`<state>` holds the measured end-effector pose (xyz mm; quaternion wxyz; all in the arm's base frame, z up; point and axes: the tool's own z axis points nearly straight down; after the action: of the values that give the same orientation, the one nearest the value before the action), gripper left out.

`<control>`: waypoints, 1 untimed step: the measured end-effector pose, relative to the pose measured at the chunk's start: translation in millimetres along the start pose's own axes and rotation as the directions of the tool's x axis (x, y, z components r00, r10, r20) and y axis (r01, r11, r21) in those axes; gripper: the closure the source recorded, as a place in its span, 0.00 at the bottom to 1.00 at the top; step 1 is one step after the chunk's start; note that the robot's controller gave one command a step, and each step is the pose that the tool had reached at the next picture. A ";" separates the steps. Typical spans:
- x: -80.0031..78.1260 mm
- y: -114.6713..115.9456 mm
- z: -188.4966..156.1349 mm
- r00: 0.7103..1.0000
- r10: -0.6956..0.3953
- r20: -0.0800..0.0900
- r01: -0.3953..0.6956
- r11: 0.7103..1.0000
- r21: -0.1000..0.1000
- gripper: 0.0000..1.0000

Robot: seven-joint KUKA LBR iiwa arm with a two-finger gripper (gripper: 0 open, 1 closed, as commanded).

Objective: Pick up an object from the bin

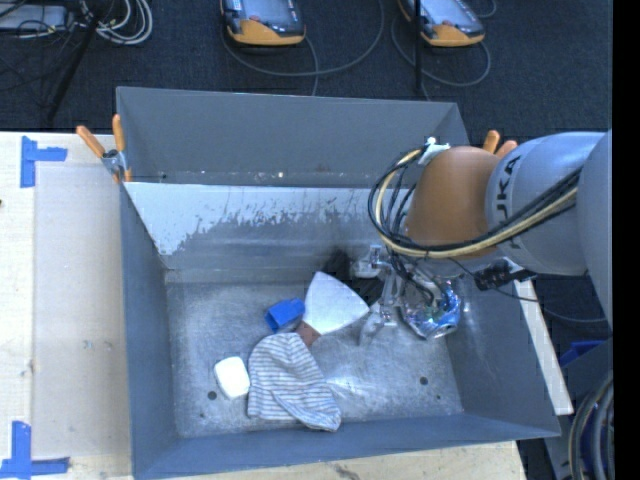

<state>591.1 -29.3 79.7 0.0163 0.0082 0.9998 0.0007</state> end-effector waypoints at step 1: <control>-1.2 110.1 -1.1 1.000 -0.005 -0.026 0.005 1.000 -0.002 1.00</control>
Offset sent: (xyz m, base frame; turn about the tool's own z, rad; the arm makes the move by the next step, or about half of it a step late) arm 0.0000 0.0000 0.0000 0.0000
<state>594.1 80.7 81.0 0.0032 0.0059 1.0000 0.0015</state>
